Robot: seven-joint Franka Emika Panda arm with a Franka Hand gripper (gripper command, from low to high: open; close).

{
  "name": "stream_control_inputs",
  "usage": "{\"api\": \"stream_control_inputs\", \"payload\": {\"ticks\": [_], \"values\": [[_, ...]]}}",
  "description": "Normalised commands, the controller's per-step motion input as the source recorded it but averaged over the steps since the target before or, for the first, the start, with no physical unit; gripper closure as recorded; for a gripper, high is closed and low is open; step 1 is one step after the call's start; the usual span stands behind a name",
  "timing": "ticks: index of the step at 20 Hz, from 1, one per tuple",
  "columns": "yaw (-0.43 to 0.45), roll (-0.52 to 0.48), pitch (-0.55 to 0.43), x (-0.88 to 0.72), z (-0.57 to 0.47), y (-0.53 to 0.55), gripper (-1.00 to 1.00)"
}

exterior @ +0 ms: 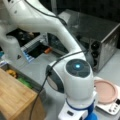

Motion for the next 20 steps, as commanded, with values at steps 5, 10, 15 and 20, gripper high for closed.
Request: {"api": "stream_control_inputs", "payload": {"ticks": [5,10,15,20], "values": [[-0.053,-0.037,0.101,0.23,0.03,0.04,-1.00],[-0.053,-0.102,0.079,0.22,-0.06,0.10,-1.00],[-0.030,-0.059,0.020,0.18,-0.12,0.10,-1.00],[-0.038,-0.047,-0.013,0.12,-0.10,0.07,-1.00]]}}
